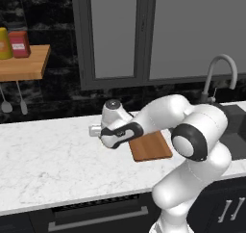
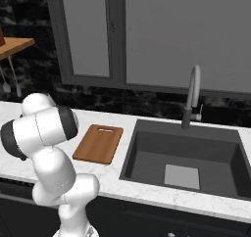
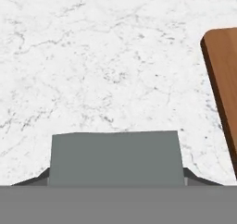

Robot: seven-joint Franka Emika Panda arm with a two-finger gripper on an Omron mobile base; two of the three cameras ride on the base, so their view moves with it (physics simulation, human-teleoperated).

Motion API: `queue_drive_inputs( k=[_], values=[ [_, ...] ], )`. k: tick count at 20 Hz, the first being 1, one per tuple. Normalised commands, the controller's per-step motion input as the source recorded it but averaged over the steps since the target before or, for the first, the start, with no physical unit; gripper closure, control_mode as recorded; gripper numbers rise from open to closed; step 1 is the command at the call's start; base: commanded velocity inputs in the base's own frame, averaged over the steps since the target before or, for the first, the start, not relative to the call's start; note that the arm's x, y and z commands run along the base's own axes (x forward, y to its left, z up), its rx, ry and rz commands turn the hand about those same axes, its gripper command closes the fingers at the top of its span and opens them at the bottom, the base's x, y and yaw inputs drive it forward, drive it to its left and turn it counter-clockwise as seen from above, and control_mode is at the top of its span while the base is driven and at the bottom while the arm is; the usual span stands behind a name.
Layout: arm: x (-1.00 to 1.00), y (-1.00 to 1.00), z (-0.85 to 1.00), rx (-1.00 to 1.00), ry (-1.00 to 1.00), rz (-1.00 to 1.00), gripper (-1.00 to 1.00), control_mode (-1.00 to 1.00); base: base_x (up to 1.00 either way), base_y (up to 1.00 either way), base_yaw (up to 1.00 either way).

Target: Pick up the sponge from the counter and clean the cutting board by briefly scrubbing or pressing down on the cutting board. Once finished, release the sponge.

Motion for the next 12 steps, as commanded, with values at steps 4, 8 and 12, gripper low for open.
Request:
queue_drive_inputs(
  k=[4, 8, 12],
  values=[
    [0.03, 0.03, -0.06, 0.00, 0.17, 0.00, 1.00, -1.00, 0.00, 0.00, 0.00],
    [-0.18, 0.05, -0.33, 0.00, 0.03, -0.02, 1.00, -1.00, 0.00, 0.00, 0.00],
    [-0.31, 0.04, -0.52, -0.01, 0.00, -0.06, 1.00, -1.00, 0.00, 0.00, 0.00]
  ],
)
